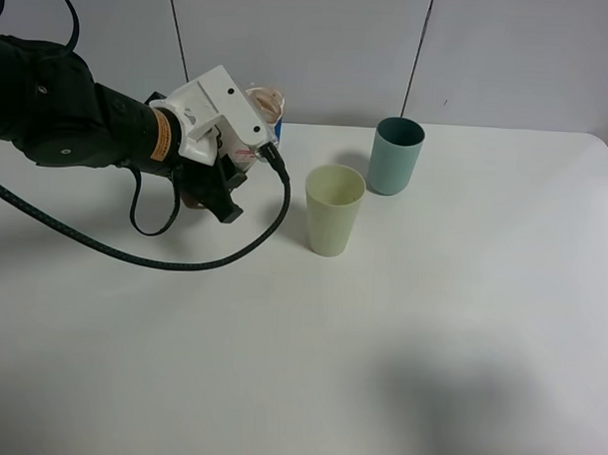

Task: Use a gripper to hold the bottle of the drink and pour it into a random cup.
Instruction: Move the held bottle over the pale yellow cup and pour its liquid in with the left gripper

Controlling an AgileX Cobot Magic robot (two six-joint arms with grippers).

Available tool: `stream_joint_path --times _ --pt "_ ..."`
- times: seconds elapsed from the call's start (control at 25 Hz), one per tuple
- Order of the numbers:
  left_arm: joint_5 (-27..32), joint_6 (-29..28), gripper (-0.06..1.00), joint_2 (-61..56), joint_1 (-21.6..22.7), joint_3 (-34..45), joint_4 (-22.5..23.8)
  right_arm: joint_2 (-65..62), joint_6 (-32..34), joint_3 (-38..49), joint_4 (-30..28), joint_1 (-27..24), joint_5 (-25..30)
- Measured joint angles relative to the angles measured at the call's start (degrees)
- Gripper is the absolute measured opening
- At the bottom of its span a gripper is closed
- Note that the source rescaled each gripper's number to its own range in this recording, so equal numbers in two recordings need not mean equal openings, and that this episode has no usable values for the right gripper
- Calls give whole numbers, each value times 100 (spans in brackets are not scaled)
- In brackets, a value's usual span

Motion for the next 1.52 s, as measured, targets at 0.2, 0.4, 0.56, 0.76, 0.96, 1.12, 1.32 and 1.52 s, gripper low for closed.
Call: stream_joint_path --times 0.2,0.4,0.56,0.76,0.96,1.12,1.32,1.52 --pt "241 0 1 0 -154 -8 7 0 0 0 0 0 0" --pt "330 0 1 0 -304 -8 116 0 0 0 0 0 0" --pt "426 0 1 0 -516 -8 181 0 0 0 0 0 0" --pt "568 0 1 0 -626 -8 369 0 0 0 0 0 0" --pt "622 0 1 0 -684 -8 499 0 0 0 0 0 0" --pt "718 0 1 15 -694 -16 580 0 0 0 0 0 0" --pt "874 0 1 162 -694 -229 628 0 0 0 0 0 0" --pt "934 -13 1 295 -694 -395 689 0 0 0 0 0 0"
